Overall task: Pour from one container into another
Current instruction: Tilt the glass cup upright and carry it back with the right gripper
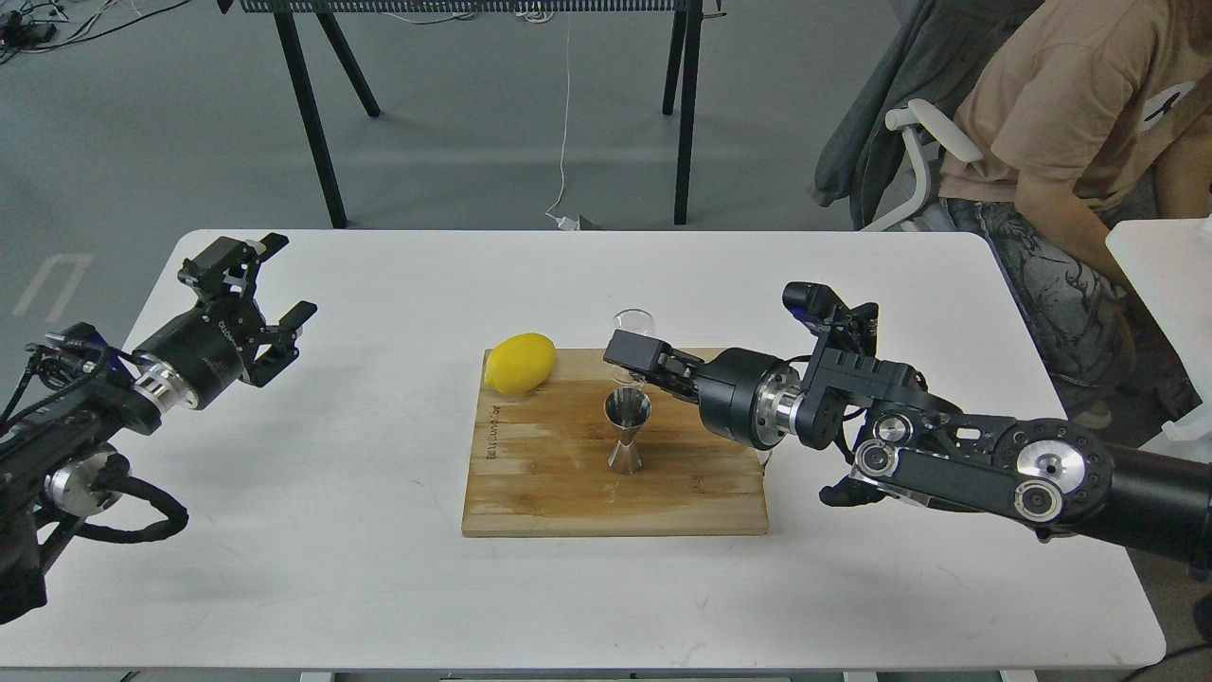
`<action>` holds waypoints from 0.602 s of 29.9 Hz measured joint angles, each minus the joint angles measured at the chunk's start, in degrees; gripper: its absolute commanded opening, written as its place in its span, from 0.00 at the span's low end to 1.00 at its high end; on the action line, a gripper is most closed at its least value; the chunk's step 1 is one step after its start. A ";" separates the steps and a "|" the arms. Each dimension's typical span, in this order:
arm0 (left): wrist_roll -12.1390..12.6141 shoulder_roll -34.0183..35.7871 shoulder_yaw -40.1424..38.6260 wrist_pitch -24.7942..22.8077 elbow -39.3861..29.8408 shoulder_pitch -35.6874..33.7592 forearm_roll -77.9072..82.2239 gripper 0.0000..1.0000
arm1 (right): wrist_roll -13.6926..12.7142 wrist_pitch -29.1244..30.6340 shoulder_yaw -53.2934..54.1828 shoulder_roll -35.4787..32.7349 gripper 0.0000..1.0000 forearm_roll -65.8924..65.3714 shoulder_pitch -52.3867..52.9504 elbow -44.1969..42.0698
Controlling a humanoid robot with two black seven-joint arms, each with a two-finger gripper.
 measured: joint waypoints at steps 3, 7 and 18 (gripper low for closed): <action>0.00 0.00 0.00 0.00 0.00 0.00 0.00 0.95 | 0.12 0.00 -0.72 0.02 0.39 -0.17 0.34 0.01; 0.00 -0.01 0.00 0.00 0.00 0.00 0.00 0.95 | 0.39 0.00 -1.50 0.05 0.39 -1.15 0.62 -0.03; 0.00 -0.09 0.00 0.00 0.00 0.00 0.00 0.95 | 0.51 0.00 -2.19 0.05 0.39 -1.83 0.78 -0.13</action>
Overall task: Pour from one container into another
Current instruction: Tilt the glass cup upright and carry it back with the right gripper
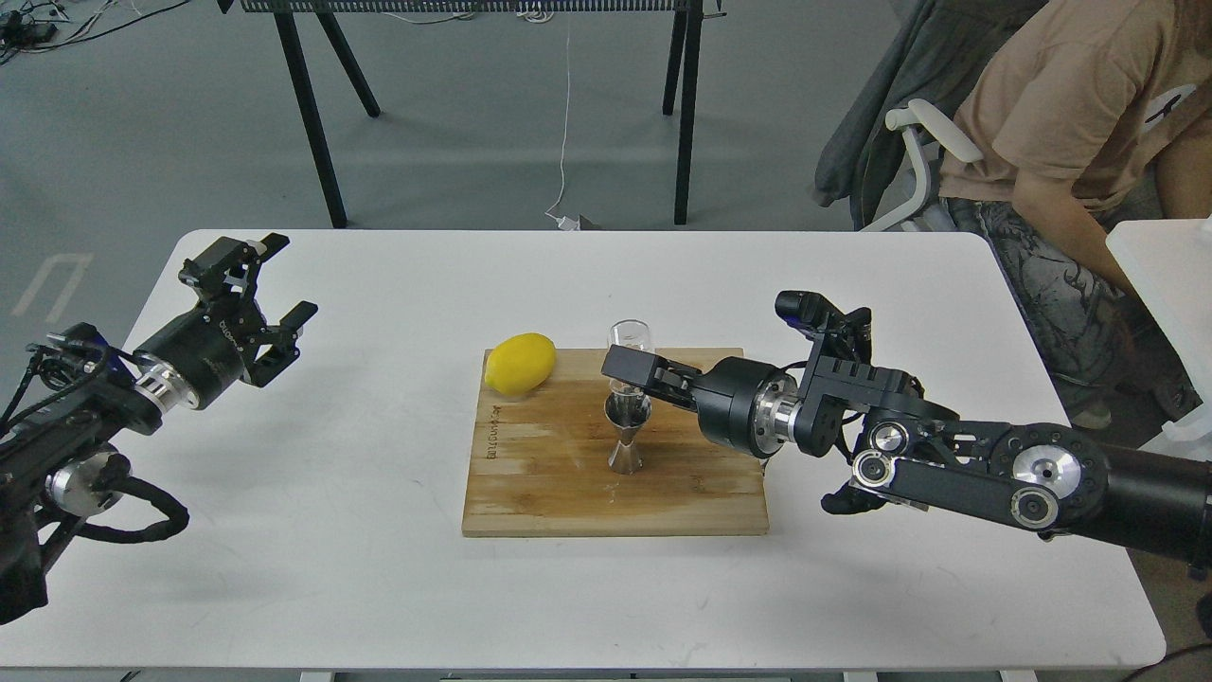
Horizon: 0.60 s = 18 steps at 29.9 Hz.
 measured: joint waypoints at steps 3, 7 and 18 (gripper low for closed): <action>0.00 0.00 0.00 0.00 0.00 0.00 0.00 0.95 | 0.00 0.00 0.00 0.00 0.39 0.00 0.04 0.00; 0.00 0.00 0.00 0.00 0.00 0.00 0.00 0.95 | 0.00 0.00 0.00 0.08 0.39 -0.01 0.14 0.00; 0.00 0.00 0.00 0.00 0.00 0.00 0.00 0.95 | 0.35 -1.10 4.43 -0.03 0.38 2.96 -0.80 0.03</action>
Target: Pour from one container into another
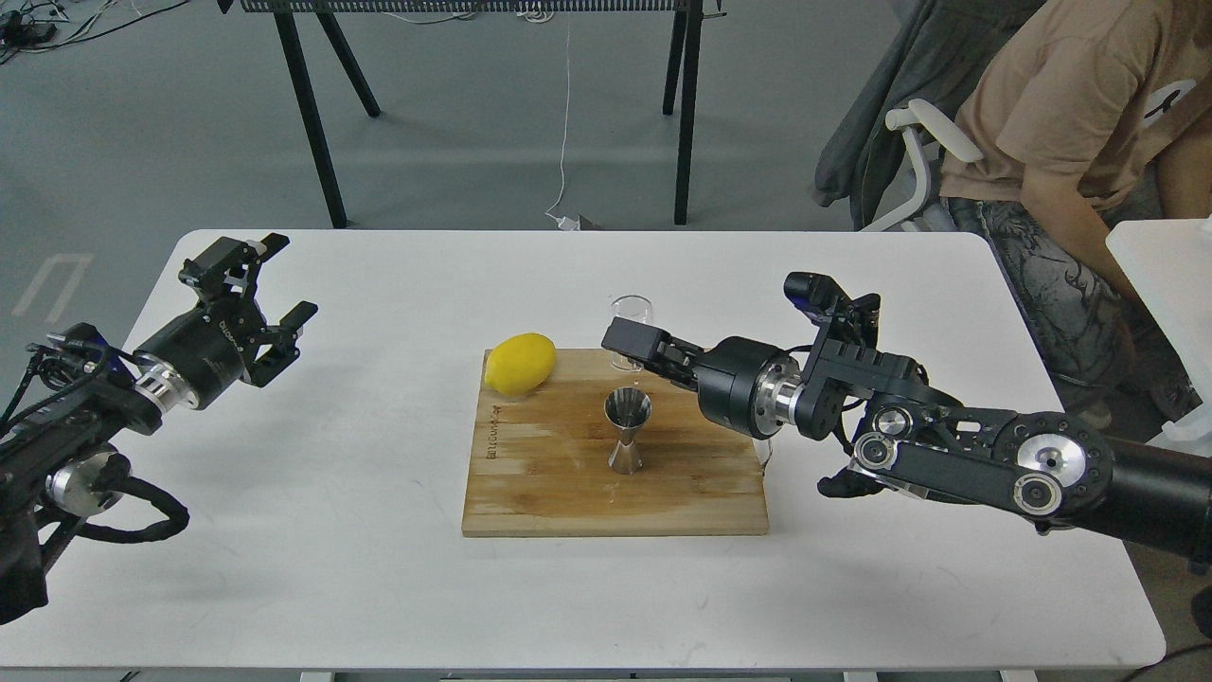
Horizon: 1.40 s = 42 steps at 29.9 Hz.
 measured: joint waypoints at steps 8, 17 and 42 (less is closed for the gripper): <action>0.00 0.00 0.00 0.00 0.00 0.00 0.00 0.95 | 1.14 0.03 13.85 0.45 0.39 12.24 -8.22 0.89; 0.00 0.00 -0.06 0.00 -0.03 0.00 0.00 0.95 | 3.44 3.19 36.64 0.87 0.38 32.29 -25.28 2.37; 0.00 -1.37 -0.07 0.00 -0.10 0.00 -0.01 0.95 | 3.68 9.55 70.90 10.37 0.38 74.02 -52.63 -11.61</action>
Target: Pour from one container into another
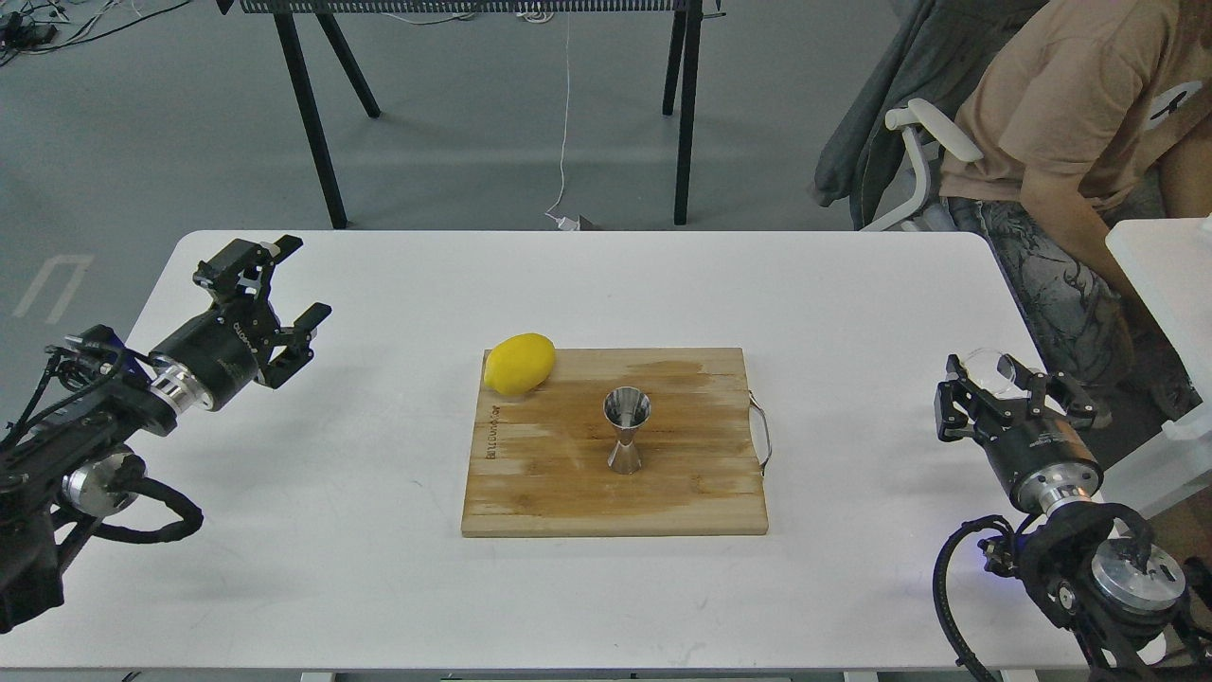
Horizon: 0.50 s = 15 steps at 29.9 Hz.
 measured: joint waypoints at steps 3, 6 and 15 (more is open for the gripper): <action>0.00 -0.03 0.04 0.00 0.00 0.00 0.00 0.95 | 0.00 0.08 -0.30 1.17 0.39 0.08 0.04 -1.75; 0.00 -0.03 0.04 0.00 0.00 0.16 0.00 0.95 | 0.00 0.17 -0.58 1.90 0.39 0.09 0.19 -3.58; 0.00 -0.04 -0.01 0.00 0.01 0.86 0.00 0.95 | -0.02 0.26 -1.19 2.14 0.40 -0.01 0.26 -5.33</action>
